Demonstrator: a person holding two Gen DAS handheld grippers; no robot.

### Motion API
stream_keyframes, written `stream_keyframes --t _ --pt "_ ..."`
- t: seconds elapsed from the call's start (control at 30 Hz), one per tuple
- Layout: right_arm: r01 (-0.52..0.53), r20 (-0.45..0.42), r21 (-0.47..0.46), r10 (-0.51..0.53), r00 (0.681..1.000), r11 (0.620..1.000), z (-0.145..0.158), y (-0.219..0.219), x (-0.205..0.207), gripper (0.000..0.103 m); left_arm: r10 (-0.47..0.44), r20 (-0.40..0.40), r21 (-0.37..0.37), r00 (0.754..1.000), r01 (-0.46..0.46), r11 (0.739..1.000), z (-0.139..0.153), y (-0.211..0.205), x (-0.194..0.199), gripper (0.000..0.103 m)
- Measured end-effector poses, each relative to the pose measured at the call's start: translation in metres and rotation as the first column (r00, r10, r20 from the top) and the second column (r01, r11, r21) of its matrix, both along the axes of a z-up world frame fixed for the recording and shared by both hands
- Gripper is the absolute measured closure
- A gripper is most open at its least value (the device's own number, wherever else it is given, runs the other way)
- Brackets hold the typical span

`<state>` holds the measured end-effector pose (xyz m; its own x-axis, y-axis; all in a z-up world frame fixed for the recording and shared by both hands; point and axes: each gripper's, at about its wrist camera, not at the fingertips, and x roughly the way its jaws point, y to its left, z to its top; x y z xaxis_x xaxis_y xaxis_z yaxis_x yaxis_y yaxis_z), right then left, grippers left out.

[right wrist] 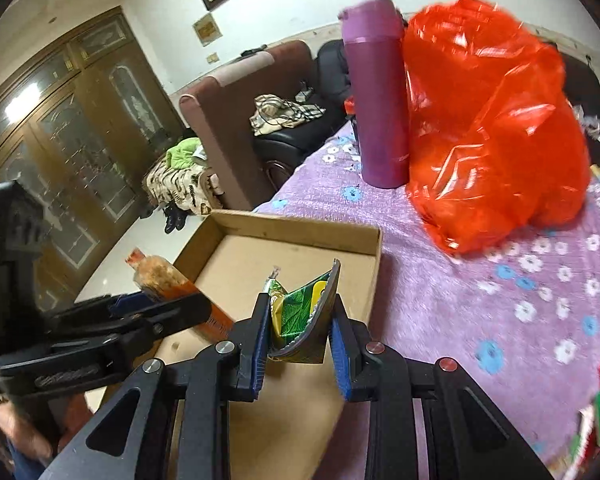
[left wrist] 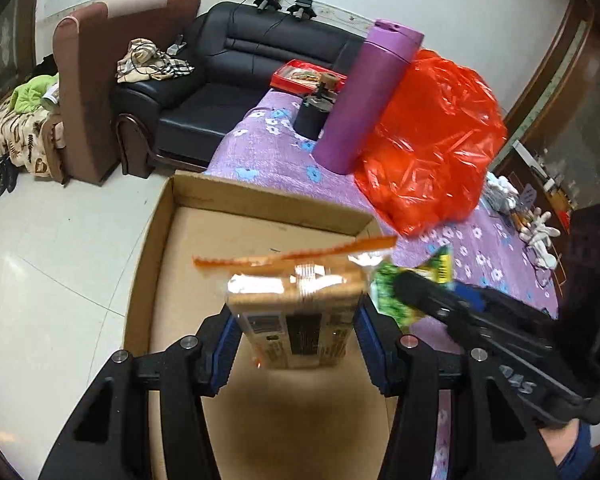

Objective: Organize snacks
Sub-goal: 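Carry both packs over the cardboard box lid and open both tools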

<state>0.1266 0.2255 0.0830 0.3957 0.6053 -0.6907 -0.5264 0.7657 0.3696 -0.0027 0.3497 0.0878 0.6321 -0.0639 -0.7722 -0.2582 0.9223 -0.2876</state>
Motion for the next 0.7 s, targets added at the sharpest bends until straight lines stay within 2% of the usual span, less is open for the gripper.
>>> stream_keyframes --t 0.13,0.33,0.53,0.7 --pt "0.022 -0.063 0.004 -0.022 0.998 1.0 -0.021 0.016 0.021 0.073 0.006 -0.011 0.034 1.0 -0.006 0.999 -0.002 -0.001 0.012 0.05" --pt "0.027 -0.074 -0.035 -0.029 0.997 0.999 -0.039 0.024 0.03 0.073 0.028 -0.048 -0.012 0.998 -0.029 1.0 -0.023 0.009 0.033 0.05" --pt "0.002 -0.025 -0.081 -0.004 1.0 0.997 -0.043 0.03 0.029 0.073 0.048 -0.088 -0.058 0.995 -0.053 0.997 -0.045 0.019 0.039 0.05" --pt "-0.019 -0.01 -0.111 0.018 1.0 0.994 -0.042 0.034 0.027 0.071 0.06 -0.075 -0.073 0.995 -0.066 0.995 -0.043 0.024 0.035 0.05"
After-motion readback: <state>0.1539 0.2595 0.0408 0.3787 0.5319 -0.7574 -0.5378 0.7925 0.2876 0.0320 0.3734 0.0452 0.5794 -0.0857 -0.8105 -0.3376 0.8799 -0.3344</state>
